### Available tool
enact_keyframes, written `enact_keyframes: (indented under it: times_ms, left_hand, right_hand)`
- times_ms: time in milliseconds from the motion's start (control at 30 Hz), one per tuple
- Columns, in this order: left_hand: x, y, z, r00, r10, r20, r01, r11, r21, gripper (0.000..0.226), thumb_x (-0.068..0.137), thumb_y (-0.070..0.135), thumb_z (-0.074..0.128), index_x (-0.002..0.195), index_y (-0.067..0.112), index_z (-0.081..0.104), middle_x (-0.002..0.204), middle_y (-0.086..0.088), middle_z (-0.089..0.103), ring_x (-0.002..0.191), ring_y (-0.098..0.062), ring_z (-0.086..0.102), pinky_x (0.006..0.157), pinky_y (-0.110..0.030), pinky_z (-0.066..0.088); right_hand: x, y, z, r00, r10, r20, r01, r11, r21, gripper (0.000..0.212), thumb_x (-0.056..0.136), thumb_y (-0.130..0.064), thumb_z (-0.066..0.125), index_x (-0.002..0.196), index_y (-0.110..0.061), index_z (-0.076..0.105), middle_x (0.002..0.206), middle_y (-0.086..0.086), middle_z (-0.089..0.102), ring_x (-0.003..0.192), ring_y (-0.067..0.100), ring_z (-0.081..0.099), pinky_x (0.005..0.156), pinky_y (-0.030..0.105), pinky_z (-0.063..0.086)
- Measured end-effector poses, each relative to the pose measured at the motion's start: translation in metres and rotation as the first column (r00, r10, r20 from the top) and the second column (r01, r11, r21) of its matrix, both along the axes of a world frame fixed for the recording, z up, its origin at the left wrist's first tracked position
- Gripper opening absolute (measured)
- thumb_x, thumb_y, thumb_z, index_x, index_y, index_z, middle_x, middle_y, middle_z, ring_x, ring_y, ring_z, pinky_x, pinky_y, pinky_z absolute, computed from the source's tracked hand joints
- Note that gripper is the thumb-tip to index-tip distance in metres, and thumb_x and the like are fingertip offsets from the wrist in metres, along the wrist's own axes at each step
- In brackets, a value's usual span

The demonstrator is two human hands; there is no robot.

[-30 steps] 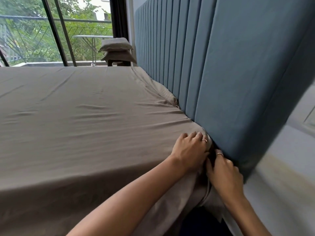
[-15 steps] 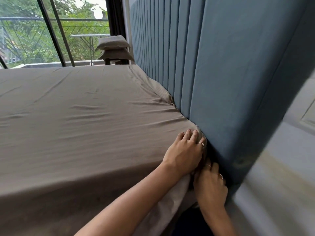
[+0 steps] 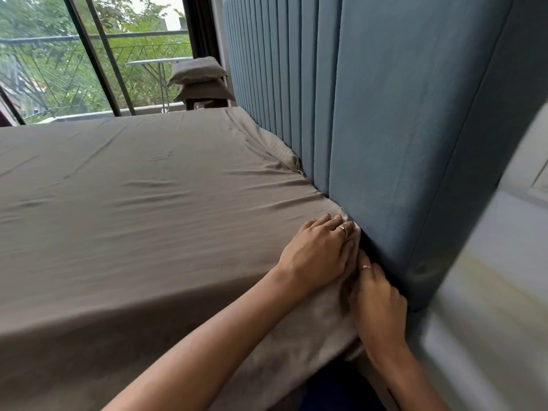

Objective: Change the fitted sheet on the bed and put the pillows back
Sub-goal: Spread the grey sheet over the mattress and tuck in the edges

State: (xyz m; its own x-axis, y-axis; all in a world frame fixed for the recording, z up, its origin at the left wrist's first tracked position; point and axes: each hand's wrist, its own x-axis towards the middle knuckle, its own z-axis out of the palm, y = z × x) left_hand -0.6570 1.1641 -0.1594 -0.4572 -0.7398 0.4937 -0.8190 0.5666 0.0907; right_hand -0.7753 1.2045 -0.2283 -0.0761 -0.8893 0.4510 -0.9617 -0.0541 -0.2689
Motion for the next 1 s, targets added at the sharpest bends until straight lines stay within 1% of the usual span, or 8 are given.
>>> enact_keyframes:
  times_ms: [133, 300, 500, 600, 700, 833, 933, 1000]
  left_hand:
    - [-0.005, -0.002, 0.000, 0.995, 0.028, 0.091, -0.034, 0.997, 0.069, 0.063, 0.087, 0.038, 0.016, 0.121, 0.011, 0.062, 0.127, -0.009, 0.060, 0.118, -0.027, 0.053, 0.099, -0.040, 0.042]
    - [-0.015, -0.002, -0.003, 0.957, 0.075, 0.281, -0.106, 0.990, 0.096, 0.037, 0.096, 0.033, 0.038, 0.118, 0.018, 0.064, 0.139, -0.004, 0.044, 0.128, -0.024, 0.038, 0.104, -0.039, 0.029]
    - [0.005, 0.016, 0.020, 0.987, -0.032, 0.160, -0.009, 0.968, 0.249, 0.045, 0.098, 0.036, 0.045, 0.140, 0.022, 0.047, 0.149, 0.005, 0.040, 0.138, -0.020, 0.033, 0.110, -0.038, 0.028]
    - [0.035, 0.029, 0.028, 0.984, 0.031, 0.176, -0.071, 0.972, 0.226, 0.047, 0.097, 0.042, 0.041, 0.137, 0.018, 0.050, 0.143, -0.001, 0.049, 0.132, -0.022, 0.045, 0.106, -0.038, 0.038]
    - [0.053, 0.032, 0.030, 0.986, 0.086, 0.141, -0.117, 0.967, 0.226, 0.050, 0.095, 0.050, 0.037, 0.123, 0.015, 0.059, 0.129, -0.004, 0.060, 0.117, -0.028, 0.057, 0.093, -0.043, 0.049]
    - [0.044, 0.038, 0.021, 0.980, 0.078, 0.181, -0.101, 0.987, 0.124, 0.050, 0.093, 0.048, 0.033, 0.107, 0.012, 0.065, 0.115, -0.006, 0.066, 0.105, -0.029, 0.063, 0.077, -0.043, 0.056]
    - [0.030, 0.041, 0.002, 0.972, 0.098, 0.214, -0.100, 0.995, 0.001, 0.022, 0.086, 0.020, 0.052, 0.091, 0.010, 0.071, 0.096, -0.008, 0.072, 0.090, -0.025, 0.070, 0.069, -0.035, 0.058]
    - [0.026, 0.041, -0.007, 0.965, 0.122, 0.232, -0.111, 0.992, -0.061, 0.035, 0.078, 0.018, 0.042, 0.088, 0.010, 0.074, 0.094, -0.008, 0.074, 0.087, -0.019, 0.072, 0.075, -0.028, 0.057]
  right_hand:
    - [-0.013, -0.002, -0.002, 0.966, 0.048, -0.254, -0.046, 0.999, 0.013, 0.022, 0.061, 0.005, 0.069, 0.082, -0.002, 0.069, 0.059, 0.013, 0.058, 0.035, 0.029, 0.056, 0.031, 0.031, 0.041]
    - [-0.016, 0.000, 0.012, 0.925, 0.173, -0.338, -0.053, 0.940, 0.336, 0.030, 0.101, -0.014, 0.028, 0.122, -0.021, 0.047, 0.117, -0.002, 0.062, 0.106, 0.017, 0.064, 0.077, 0.032, 0.050]
    - [-0.024, 0.025, 0.025, 0.961, 0.199, -0.193, -0.061, 0.830, 0.554, 0.044, 0.095, -0.020, 0.039, 0.139, -0.018, 0.034, 0.134, 0.003, 0.044, 0.120, 0.025, 0.052, 0.090, 0.036, 0.045]
    - [-0.017, 0.029, 0.043, 0.952, 0.213, -0.218, -0.115, 0.913, 0.391, 0.038, 0.098, -0.031, 0.040, 0.134, -0.020, 0.041, 0.127, 0.004, 0.044, 0.116, 0.026, 0.052, 0.089, 0.037, 0.044]
    - [-0.003, 0.015, 0.068, 0.992, 0.101, 0.081, -0.113, 0.980, 0.163, 0.038, 0.098, -0.044, 0.038, 0.102, -0.014, 0.060, 0.110, 0.014, 0.061, 0.102, 0.038, 0.059, 0.078, 0.041, 0.045]
    - [0.009, -0.023, 0.074, 0.865, 0.008, 0.502, -0.173, 0.943, 0.283, 0.066, 0.094, -0.060, 0.033, 0.055, -0.009, 0.050, 0.060, 0.018, 0.063, 0.063, 0.037, 0.064, 0.066, 0.040, 0.052]
    - [0.015, -0.041, 0.058, 0.699, -0.025, 0.715, -0.196, 0.954, 0.225, 0.057, 0.099, -0.042, 0.042, 0.055, -0.007, 0.048, 0.052, 0.013, 0.055, 0.054, 0.027, 0.054, 0.061, 0.034, 0.042]
    - [0.017, -0.046, 0.049, 0.624, 0.014, 0.781, -0.187, 0.973, 0.132, 0.045, 0.100, -0.028, 0.045, 0.065, -0.003, 0.056, 0.068, 0.018, 0.062, 0.069, 0.024, 0.054, 0.066, 0.033, 0.039]
